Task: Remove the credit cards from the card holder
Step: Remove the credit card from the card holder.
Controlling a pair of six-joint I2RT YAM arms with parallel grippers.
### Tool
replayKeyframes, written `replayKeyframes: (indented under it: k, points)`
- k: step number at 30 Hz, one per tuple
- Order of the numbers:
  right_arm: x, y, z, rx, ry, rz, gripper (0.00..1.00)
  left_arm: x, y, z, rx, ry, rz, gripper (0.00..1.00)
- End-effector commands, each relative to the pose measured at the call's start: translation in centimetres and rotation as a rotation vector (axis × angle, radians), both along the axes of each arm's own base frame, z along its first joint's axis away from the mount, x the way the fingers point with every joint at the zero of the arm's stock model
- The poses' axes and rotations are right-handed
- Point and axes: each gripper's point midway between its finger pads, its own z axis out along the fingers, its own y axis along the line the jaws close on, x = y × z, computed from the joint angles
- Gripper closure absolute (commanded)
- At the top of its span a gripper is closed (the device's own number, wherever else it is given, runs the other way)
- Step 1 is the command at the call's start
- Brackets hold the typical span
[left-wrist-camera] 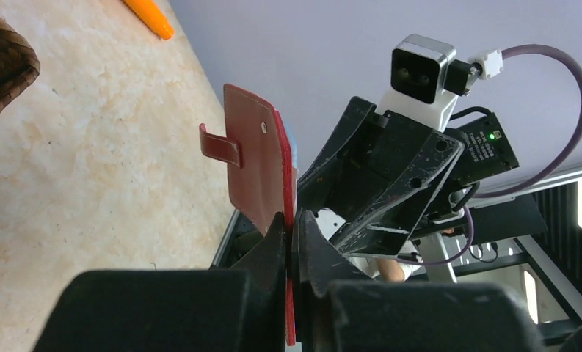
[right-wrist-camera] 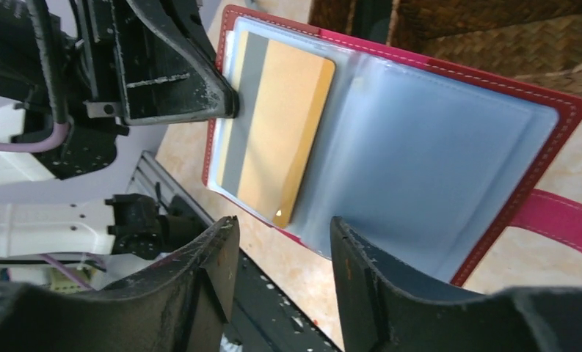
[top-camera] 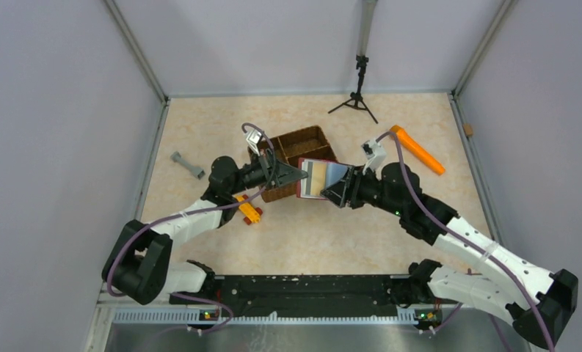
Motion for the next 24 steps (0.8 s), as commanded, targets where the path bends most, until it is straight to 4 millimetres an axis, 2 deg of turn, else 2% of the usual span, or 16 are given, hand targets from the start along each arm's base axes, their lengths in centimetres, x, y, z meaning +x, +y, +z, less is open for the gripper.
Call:
replayKeyframes:
  k: [1, 8, 14, 24]
  points:
    - [0.1, 1.7, 2.3, 0.111, -0.027, 0.052, 0.54, -0.6, 0.0, 3.1, -0.089, -0.097, -0.029, 1.00]
    - [0.0, 1.4, 3.7, 0.231, -0.035, 0.022, 0.61, -1.4, -0.1, 4.2, -0.128, -0.111, -0.083, 1.00]
    - [0.2, 1.0, 3.7, 0.278, 0.000, -0.002, 0.64, -2.4, -0.1, 4.7, -0.179, -0.114, -0.134, 1.00]
    - [-0.2, -0.7, 6.0, 0.517, 0.001, 0.005, 0.81, -3.3, -0.8, 4.5, -0.206, -0.102, -0.163, 1.00]
